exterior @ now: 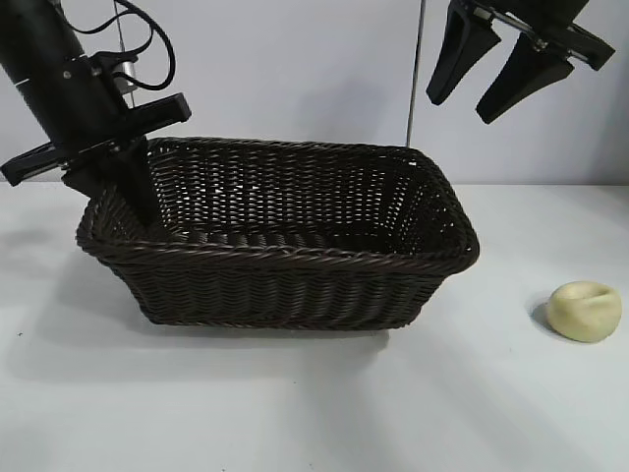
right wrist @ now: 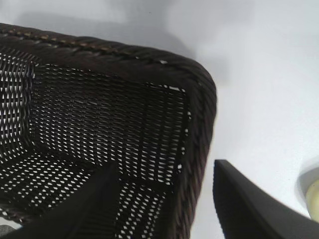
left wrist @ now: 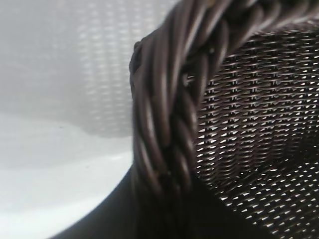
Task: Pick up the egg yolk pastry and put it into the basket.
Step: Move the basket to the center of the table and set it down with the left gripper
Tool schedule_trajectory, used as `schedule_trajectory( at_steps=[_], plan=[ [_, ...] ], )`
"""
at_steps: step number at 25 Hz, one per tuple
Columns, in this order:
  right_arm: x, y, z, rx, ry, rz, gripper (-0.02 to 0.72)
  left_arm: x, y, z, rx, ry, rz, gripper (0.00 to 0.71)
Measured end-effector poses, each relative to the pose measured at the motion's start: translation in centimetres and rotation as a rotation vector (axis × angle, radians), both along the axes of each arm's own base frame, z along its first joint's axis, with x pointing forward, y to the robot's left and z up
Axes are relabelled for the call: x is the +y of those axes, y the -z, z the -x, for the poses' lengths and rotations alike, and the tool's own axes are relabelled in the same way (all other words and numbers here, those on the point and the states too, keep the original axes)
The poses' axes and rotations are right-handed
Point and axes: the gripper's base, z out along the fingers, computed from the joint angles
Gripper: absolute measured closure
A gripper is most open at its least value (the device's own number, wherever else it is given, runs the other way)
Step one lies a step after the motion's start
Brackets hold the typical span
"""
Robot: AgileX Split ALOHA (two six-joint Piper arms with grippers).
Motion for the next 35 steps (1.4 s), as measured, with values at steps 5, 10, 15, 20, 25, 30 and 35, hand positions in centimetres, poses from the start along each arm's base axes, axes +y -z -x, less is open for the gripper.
schedule_trajectory(
  at_steps=[5,10,15,20,25,30,35],
  plan=[
    [0.0,0.0,0.0,0.000,0.000,0.000,0.293,0.1,1.7,-0.3,0.033,0.010,-0.001,0.611],
    [0.0,0.0,0.0,-0.005,0.002,-0.001,0.293,-0.1,3.0,-0.8,0.030,0.010,0.007,0.611],
    [0.0,0.0,-0.1,-0.008,0.003,-0.001,0.293,-0.4,4.1,-1.0,0.041,0.007,0.030,0.611],
    [0.0,0.0,-0.1,-0.008,0.003,-0.001,0.293,-0.5,4.1,-1.0,0.042,0.005,0.036,0.611],
    [0.0,0.0,-0.1,-0.008,0.003,-0.001,0.293,-0.6,3.9,-1.0,0.050,0.001,0.054,0.392],
    [0.0,0.0,-0.1,-0.008,0.003,-0.001,0.293,-0.7,3.5,-1.0,0.052,0.005,0.059,0.151],
    [0.0,0.0,-0.1,-0.008,0.003,-0.001,0.293,-0.4,0.9,-0.6,-0.012,0.023,0.042,0.123]
  ],
)
